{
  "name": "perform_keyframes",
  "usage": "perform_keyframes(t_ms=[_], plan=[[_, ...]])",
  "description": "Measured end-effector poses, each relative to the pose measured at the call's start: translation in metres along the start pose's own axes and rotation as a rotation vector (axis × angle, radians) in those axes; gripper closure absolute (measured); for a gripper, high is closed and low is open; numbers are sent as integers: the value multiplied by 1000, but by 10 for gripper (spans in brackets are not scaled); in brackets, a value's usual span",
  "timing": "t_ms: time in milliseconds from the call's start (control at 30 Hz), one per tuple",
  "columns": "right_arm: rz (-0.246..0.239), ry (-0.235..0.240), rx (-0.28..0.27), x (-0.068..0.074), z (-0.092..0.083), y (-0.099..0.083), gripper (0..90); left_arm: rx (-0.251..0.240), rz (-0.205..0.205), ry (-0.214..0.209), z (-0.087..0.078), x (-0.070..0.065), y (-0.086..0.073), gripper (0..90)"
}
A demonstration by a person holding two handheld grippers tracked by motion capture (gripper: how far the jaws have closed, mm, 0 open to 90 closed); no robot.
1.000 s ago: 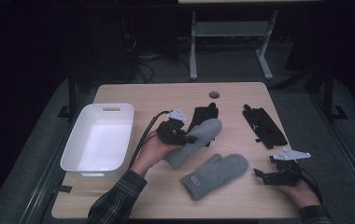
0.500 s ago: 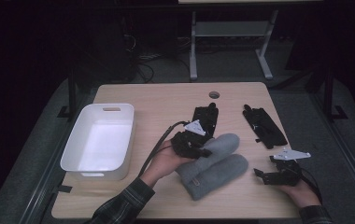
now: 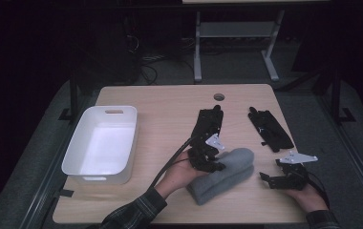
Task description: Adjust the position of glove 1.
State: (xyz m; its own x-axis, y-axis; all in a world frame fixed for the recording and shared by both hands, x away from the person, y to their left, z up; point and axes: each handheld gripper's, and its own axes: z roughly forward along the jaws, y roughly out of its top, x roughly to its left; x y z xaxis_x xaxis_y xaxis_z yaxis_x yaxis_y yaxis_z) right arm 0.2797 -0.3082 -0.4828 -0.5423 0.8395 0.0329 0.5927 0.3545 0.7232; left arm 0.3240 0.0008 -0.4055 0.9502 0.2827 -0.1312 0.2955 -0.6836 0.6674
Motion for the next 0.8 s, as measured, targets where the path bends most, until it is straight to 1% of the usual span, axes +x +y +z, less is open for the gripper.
perform_keyframes(t_ms=[267, 333, 433, 500, 533, 567, 633, 667, 733, 800], plan=[[-1, 0, 0, 0, 0, 0, 136, 17, -17, -10, 10, -4, -3, 757], [-2, 0, -1, 0, 0, 0, 136, 23, -8, -9, 13, -5, -4, 719], [-1, 0, 0, 0, 0, 0, 136, 10, -10, -8, 13, -6, -4, 630], [-1, 0, 0, 0, 0, 0, 136, 1, -16, -12, 10, -6, -3, 568], [-1, 0, 0, 0, 0, 0, 136, -17, -22, -14, 8, -6, -2, 538], [0, 0, 0, 0, 0, 0, 136, -22, -20, -19, 5, -5, -2, 507], [0, 0, 0, 0, 0, 0, 136, -50, -26, -35, -2, -4, -1, 463], [0, 0, 0, 0, 0, 0, 136, -64, -26, -36, -7, -3, 0, 454], [0, 0, 0, 0, 0, 0, 136, -84, -21, -25, -17, -3, -1, 467], [0, 0, 0, 0, 0, 0, 136, -100, -14, -8, -28, -1, -4, 550]])
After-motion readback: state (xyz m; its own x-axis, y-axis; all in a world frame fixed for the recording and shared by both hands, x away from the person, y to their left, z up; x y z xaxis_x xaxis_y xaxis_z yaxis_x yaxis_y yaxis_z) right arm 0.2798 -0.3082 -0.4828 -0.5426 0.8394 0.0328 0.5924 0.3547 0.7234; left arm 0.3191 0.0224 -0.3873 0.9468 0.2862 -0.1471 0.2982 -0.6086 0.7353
